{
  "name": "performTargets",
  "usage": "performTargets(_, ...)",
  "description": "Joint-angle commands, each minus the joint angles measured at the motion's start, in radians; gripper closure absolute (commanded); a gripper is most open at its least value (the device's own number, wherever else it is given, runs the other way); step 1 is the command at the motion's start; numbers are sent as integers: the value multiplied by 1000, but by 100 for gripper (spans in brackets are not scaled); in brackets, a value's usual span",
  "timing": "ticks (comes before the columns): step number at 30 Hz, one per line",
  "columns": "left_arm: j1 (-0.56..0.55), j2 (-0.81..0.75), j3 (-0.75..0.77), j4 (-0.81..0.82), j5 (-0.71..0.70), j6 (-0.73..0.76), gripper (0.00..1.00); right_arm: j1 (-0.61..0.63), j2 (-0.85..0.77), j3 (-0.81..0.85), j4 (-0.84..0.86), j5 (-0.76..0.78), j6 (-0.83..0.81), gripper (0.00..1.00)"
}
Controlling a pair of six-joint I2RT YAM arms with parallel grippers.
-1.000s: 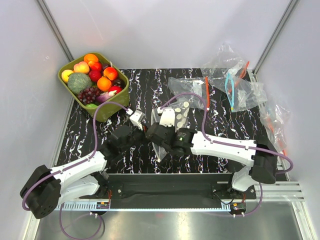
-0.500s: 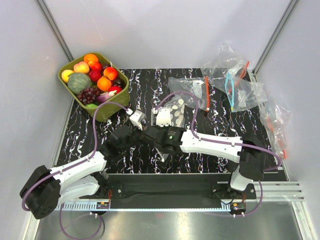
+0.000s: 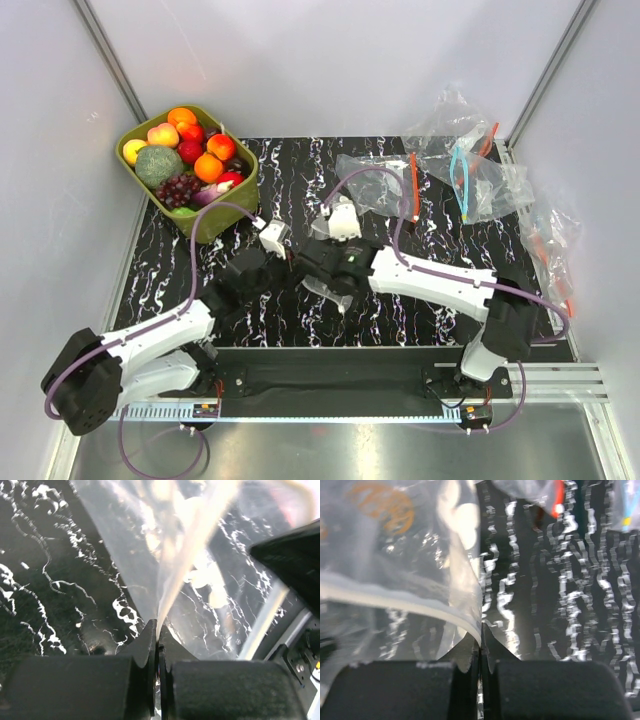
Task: Place the food in the zip-top bag and seal the zipper
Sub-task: Open the zipper of the food storage bag at the center of the board.
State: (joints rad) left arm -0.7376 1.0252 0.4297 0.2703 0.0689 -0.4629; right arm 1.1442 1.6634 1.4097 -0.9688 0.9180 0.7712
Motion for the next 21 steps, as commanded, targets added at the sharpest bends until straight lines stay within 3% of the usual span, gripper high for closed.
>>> performTargets(1, 4, 35, 112, -57, -64, -48, 100, -61, -89, -18, -4, 18, -105, 100)
performTargets(8, -2, 267, 311, -45, 78, -134, 100, -98, -163, 69, -206, 45, -147, 100)
performTargets(13, -32, 421, 420, -25, 134, -197, 100, -106, -163, 210, -326, -31, -207, 100)
performTargets(18, -26, 492, 428, -91, 39, -169, 100, -139, -81, 247, -450, -126, -201, 100)
performTargets(21, -22, 503, 425, -166, -53, -143, 100, -173, -65, 190, -403, -163, -214, 100)
